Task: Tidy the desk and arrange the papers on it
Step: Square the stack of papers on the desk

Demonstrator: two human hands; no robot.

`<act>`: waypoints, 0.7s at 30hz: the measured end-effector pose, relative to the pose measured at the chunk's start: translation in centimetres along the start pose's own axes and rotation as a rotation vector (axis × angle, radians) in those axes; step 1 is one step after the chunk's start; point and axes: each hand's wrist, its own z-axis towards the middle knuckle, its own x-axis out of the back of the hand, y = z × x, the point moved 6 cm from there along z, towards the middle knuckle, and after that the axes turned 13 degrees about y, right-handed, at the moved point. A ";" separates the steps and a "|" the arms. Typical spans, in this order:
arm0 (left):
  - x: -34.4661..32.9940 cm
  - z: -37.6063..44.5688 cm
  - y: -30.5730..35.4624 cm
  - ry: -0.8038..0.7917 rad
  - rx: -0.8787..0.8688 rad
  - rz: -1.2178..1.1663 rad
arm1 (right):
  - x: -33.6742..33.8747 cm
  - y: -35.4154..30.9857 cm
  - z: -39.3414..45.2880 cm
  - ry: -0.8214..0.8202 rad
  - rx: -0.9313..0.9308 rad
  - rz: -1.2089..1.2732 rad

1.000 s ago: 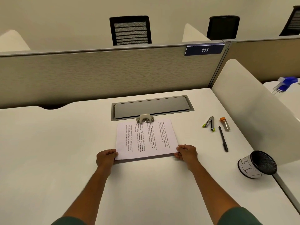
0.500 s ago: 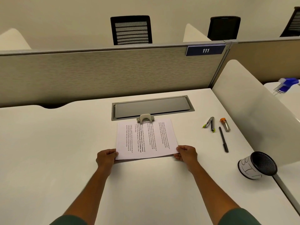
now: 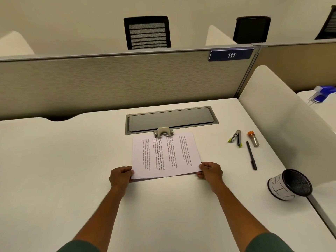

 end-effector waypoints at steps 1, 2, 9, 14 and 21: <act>0.0 0.0 0.0 -0.001 0.000 0.000 | 0.1 0.0 0.0 0.004 0.001 0.001; -0.1 -0.1 0.0 -0.002 -0.001 0.000 | 0.1 0.0 0.0 0.007 0.002 0.004; 0.0 -0.1 0.2 0.003 -0.004 0.005 | 0.0 0.0 0.2 0.021 0.006 0.003; -0.1 -0.2 0.2 0.001 -0.009 0.003 | 0.0 0.0 0.2 0.011 0.022 0.016; -0.2 0.0 0.0 -0.002 -0.013 0.015 | 0.0 0.2 0.4 0.012 0.020 0.024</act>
